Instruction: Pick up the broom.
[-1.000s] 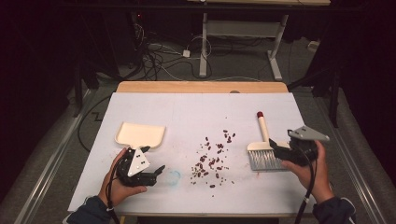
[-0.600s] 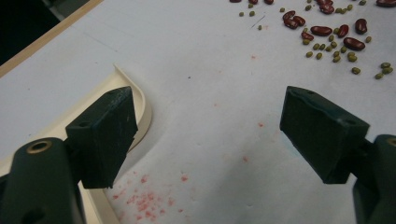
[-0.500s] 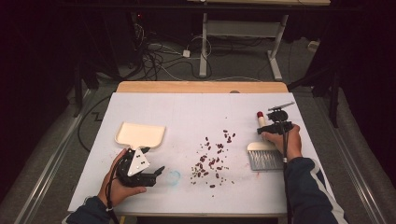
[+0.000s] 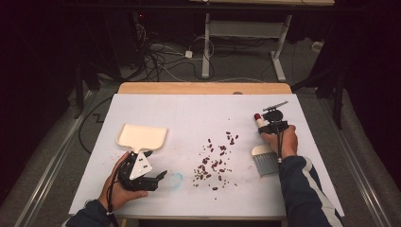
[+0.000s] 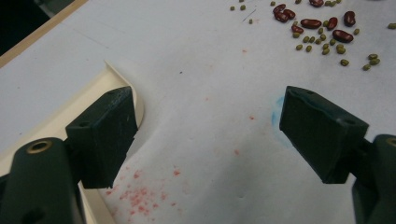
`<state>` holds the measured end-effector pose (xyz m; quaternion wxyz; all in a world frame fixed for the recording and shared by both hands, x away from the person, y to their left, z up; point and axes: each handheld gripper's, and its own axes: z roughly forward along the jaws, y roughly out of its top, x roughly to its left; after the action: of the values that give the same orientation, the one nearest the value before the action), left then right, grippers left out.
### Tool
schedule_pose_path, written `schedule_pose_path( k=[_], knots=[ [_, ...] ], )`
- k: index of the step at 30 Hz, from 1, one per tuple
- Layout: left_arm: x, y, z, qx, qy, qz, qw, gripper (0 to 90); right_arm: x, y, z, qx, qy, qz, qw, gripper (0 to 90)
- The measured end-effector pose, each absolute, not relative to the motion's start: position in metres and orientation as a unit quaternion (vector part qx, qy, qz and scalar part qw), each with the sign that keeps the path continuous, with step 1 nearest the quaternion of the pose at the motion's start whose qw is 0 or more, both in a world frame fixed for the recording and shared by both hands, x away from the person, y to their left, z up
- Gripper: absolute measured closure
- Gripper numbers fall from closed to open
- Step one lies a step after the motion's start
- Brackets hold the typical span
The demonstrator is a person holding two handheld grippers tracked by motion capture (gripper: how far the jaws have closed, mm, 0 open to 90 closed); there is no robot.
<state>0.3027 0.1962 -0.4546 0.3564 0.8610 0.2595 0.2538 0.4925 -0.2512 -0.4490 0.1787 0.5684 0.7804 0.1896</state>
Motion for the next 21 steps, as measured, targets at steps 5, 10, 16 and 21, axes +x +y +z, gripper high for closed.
schedule_pose_path(
  k=[5,10,16,21],
  knots=[
    [0.303,0.193,-0.456,0.864,0.255,0.252,0.353,18.3,0.489,-0.253,-0.451,0.564,0.778,0.209,0.183,69.7],
    [0.304,0.194,-0.457,0.865,0.26,0.251,0.349,18.5,0.473,-0.262,-0.446,0.544,0.773,0.257,0.201,69.8],
    [0.304,0.195,-0.457,0.863,0.27,0.249,0.346,18.5,0.443,-0.273,-0.424,0.51,0.756,0.345,0.224,69.9],
    [0.303,0.193,-0.456,0.863,0.271,0.246,0.349,18.5,0.404,-0.294,-0.404,0.47,0.717,0.45,0.252,70.0]
  ],
)
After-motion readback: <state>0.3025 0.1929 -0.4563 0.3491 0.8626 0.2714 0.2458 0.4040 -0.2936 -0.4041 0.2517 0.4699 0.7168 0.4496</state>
